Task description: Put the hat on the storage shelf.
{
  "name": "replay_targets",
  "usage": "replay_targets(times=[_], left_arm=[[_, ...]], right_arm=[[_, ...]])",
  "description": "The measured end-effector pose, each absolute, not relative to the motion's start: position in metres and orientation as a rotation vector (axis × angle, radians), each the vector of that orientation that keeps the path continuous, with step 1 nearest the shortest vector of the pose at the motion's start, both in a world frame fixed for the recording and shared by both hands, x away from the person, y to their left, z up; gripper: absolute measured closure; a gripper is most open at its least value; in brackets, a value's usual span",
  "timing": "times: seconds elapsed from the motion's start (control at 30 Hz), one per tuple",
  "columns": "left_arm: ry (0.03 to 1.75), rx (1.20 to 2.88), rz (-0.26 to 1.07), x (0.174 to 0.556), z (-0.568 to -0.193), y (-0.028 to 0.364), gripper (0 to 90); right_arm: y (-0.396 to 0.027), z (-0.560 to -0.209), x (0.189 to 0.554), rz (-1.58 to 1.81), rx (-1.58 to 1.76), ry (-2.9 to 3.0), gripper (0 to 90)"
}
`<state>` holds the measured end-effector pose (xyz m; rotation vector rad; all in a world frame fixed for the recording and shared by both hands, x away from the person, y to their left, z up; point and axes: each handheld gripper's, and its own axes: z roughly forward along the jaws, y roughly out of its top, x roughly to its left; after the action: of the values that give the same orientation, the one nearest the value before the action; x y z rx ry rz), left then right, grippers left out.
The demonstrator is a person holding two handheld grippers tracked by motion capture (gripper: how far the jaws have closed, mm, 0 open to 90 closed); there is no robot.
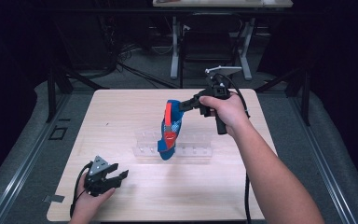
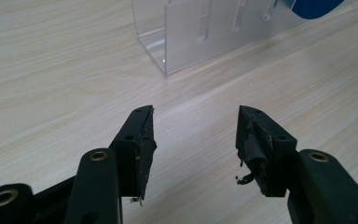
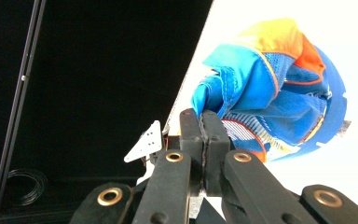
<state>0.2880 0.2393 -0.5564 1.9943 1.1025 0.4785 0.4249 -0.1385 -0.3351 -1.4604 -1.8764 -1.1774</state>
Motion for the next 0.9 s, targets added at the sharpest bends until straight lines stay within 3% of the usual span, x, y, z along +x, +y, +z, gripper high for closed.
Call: replay_targets(times=[0.9], left_arm=[[1.134, 1.995, 0.478, 0.290, -0.562, 0.245, 47.0]], right_arm=[[-0.151, -0.361, 0.423, -1.112, -1.533, -1.883, 90.0]])
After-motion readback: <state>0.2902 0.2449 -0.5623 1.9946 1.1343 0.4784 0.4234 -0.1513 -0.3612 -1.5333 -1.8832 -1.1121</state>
